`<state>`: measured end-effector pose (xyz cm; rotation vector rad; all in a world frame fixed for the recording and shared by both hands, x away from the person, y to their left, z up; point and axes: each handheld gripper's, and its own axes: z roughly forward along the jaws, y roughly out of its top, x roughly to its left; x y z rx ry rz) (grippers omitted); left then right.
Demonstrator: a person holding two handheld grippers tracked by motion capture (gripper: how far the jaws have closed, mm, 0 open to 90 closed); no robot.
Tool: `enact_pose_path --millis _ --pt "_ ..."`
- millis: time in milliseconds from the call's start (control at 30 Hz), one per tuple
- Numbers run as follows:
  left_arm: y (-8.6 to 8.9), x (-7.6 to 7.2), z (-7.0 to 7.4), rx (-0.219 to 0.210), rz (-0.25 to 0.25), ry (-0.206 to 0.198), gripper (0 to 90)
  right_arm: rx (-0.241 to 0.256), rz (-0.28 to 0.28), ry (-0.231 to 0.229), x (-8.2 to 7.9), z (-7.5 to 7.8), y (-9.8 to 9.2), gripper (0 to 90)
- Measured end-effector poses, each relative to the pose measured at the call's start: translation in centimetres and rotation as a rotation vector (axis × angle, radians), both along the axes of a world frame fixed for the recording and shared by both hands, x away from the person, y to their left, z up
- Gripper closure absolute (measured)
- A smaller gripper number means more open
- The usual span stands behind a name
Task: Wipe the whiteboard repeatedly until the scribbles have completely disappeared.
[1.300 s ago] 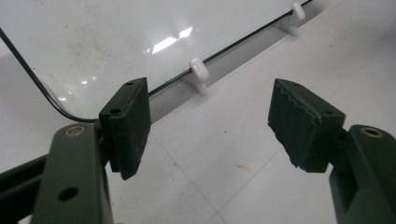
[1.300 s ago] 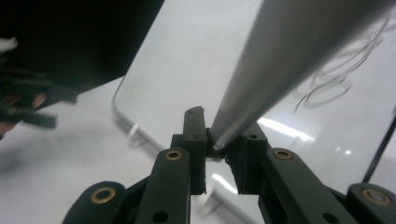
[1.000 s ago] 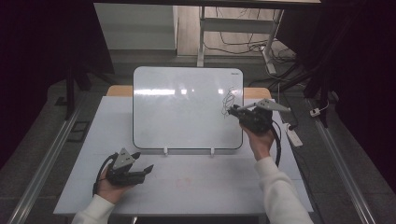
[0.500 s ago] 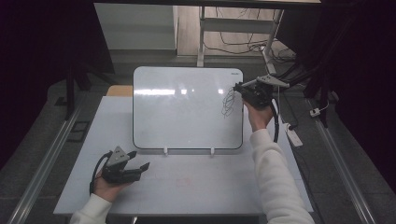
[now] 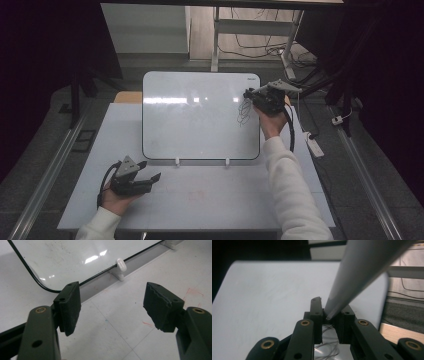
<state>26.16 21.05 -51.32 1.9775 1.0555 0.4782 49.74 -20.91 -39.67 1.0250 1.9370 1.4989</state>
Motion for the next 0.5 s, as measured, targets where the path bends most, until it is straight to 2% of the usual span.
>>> enact_pose_path --millis 33,67,133,167,200,233,300,333,367,433,500 --pt "0.0 0.0 0.0 0.000 0.002 -0.002 31.1 -0.020 -0.003 -0.008 0.0 0.1 0.0 77.6" --pt "0.0 -0.1 0.1 -0.001 0.004 -0.005 31.1 -0.017 -0.021 -0.015 0.0 0.3 -0.3 77.6" --pt "0.0 -0.2 0.1 -0.005 0.011 -0.011 31.1 0.029 -0.071 -0.016 0.3 0.4 -1.1 77.6" --pt "0.0 -0.2 0.2 -0.006 0.012 -0.012 31.2 0.062 -0.069 -0.004 0.3 0.2 -1.3 77.6" --pt "-0.1 -0.2 0.2 -0.006 0.012 -0.015 31.2 0.073 -0.066 0.006 0.2 0.0 -1.2 77.6" --pt "-0.1 -0.2 0.3 -0.006 0.011 -0.018 31.2 0.059 -0.041 0.011 0.0 -0.3 -0.8 77.6" --pt "-0.1 -0.1 0.2 -0.008 0.014 -0.017 31.5 -0.017 0.006 -0.004 -0.6 -0.5 0.2 77.6" --pt "-0.1 -0.1 0.2 -0.008 0.014 -0.016 31.4 -0.041 0.008 -0.012 -0.8 -0.4 0.2 77.6" --pt "-0.1 -0.1 0.2 -0.005 0.014 -0.015 31.4 -0.040 -0.001 -0.013 -0.7 -0.2 0.0 77.6" --pt "-0.1 -0.2 0.2 -0.005 0.016 -0.018 31.4 -0.014 -0.070 -0.020 -0.4 0.1 -1.1 77.6" --pt "0.0 -0.3 0.3 -0.008 0.018 -0.024 31.4 0.052 -0.080 0.002 -0.2 0.0 -2.0 77.6"
